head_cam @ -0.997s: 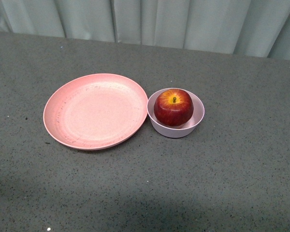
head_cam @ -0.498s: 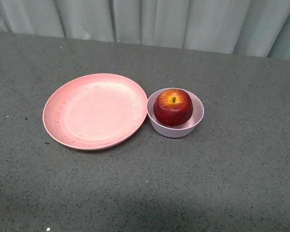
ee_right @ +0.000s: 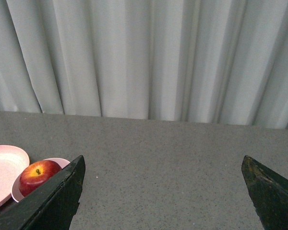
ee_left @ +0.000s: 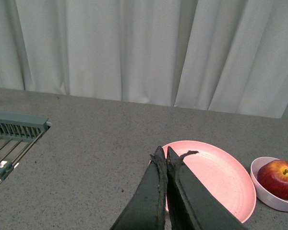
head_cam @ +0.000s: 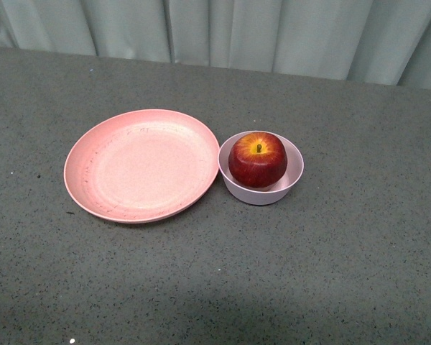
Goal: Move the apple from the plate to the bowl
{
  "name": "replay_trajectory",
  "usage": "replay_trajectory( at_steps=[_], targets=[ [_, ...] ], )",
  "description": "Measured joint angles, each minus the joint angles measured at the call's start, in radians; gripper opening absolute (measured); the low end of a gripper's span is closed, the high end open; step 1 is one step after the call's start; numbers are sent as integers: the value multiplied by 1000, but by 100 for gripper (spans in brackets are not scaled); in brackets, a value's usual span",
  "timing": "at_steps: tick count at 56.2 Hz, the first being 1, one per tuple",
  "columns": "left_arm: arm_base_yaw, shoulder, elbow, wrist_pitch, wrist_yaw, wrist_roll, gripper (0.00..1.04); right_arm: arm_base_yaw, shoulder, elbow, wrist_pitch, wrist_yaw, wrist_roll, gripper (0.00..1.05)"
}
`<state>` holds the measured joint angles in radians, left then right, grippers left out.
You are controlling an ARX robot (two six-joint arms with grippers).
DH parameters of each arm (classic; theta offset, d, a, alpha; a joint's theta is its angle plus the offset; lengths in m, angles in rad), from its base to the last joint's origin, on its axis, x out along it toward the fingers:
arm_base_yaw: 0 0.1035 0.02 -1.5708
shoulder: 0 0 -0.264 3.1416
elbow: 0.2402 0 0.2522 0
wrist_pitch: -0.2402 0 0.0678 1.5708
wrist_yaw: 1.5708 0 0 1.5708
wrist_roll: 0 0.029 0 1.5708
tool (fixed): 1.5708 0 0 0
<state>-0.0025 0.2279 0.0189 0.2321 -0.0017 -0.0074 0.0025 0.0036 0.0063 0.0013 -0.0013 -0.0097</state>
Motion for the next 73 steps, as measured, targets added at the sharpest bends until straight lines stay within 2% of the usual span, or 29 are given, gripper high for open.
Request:
replay_trajectory(
  at_steps=[13,19,29,59,61,73],
  targets=[
    [0,-55,0,-55,0,0,4,0,0,0,0,0,0,95],
    [0,-192,0,-219,2,0,4,0,0,0,0,0,0,95],
    [0,-222,0,-230,2,0,4,0,0,0,0,0,0,95],
    [0,-223,0,-230,2,0,98,0,0,0,0,0,0,95],
    [0,-223,0,-230,2,2,100,0,0,0,0,0,0,95],
    [0,-223,0,-230,2,3,98,0,0,0,0,0,0,95]
  ],
)
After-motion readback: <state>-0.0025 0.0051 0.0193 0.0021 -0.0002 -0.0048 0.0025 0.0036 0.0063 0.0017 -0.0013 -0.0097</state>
